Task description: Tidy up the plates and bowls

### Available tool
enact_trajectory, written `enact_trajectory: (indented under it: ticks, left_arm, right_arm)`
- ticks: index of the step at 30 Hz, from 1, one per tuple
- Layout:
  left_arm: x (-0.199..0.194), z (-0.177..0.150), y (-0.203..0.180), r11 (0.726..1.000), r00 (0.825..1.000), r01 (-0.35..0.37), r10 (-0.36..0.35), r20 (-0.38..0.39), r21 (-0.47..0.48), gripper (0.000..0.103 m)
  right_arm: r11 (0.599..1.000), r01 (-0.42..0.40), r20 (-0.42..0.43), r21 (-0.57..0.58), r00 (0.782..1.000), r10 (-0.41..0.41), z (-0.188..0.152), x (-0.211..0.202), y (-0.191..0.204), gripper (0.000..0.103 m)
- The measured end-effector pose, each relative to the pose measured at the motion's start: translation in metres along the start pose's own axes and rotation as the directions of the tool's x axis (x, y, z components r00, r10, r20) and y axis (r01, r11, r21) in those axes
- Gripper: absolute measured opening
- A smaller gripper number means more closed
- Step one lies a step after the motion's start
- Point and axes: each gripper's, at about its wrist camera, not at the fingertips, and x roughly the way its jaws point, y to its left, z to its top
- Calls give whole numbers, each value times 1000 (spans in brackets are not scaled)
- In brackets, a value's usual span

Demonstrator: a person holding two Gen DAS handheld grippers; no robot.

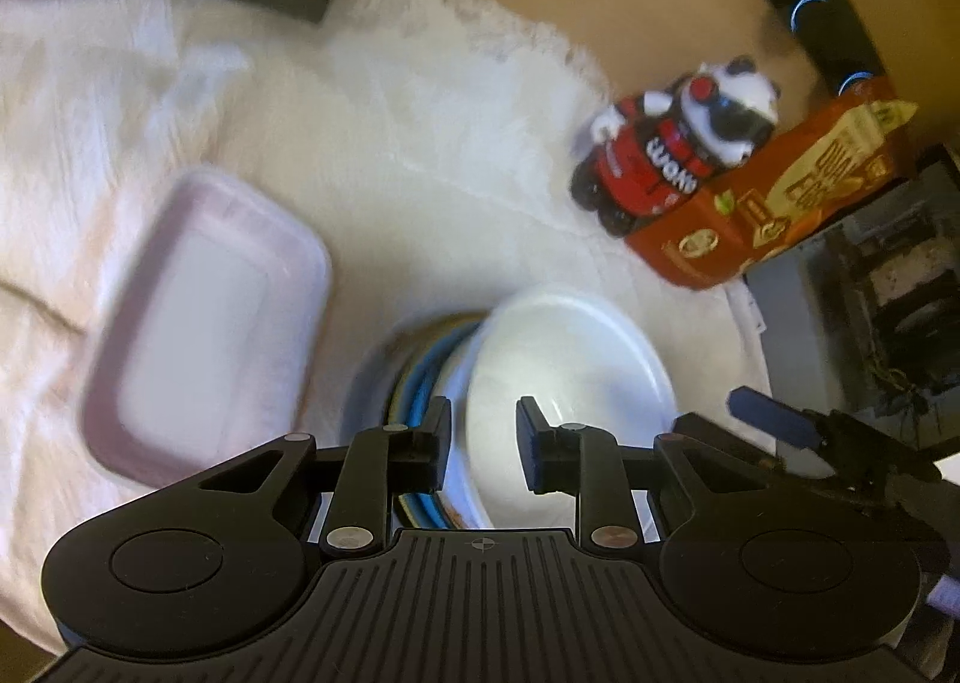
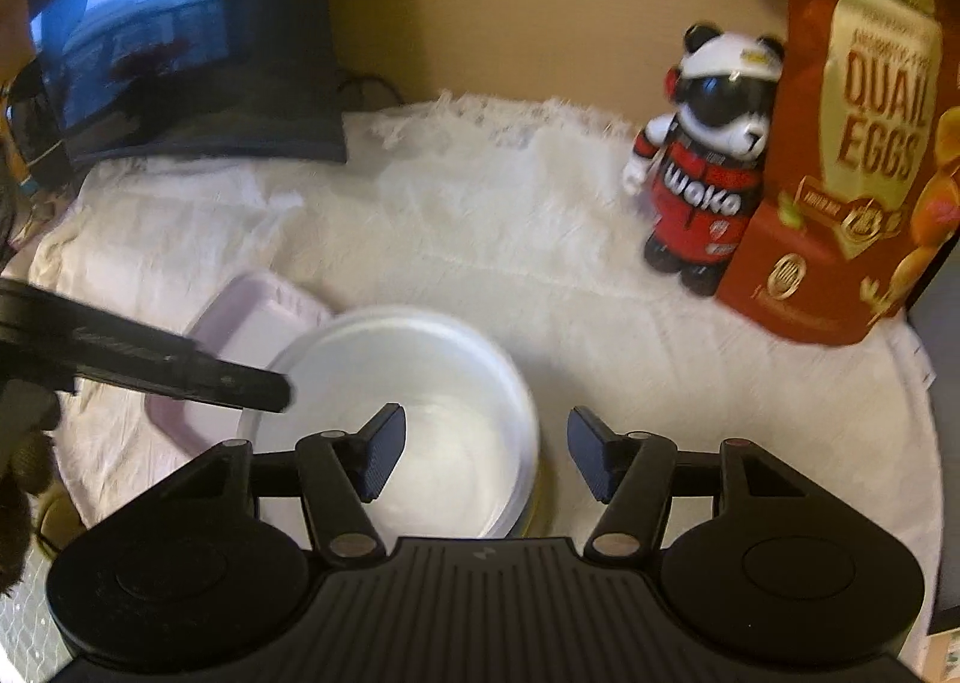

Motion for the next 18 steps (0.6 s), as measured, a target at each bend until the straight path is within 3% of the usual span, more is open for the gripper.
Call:
enact_trajectory:
  ticks: [5, 10, 15, 17, 18]
  left_arm:
    - [-30, 15, 18, 998, 996, -45, 42, 80, 37, 27]
    - [-46, 31, 45, 972, 969, -205, 185, 165, 115, 27]
    - [-31, 42, 66, 946, 954, -286, 266, 138, 151, 27]
    - [-21, 41, 68, 923, 938, -341, 321, 134, 179, 28]
    - [-16, 39, 69, 896, 917, -394, 370, 145, 204, 28]
  right_arm:
    - [999, -18, 21, 26, 1000, 18, 26, -3, 6, 60]
    - [992, -85, 17, 89, 996, 83, 47, 6, 18, 60]
    - [976, -163, -38, 144, 985, 170, 59, 30, 42, 60]
    - [975, -175, -59, 138, 981, 184, 60, 39, 56, 58]
    - [977, -171, -67, 131, 981, 181, 60, 43, 62, 53]
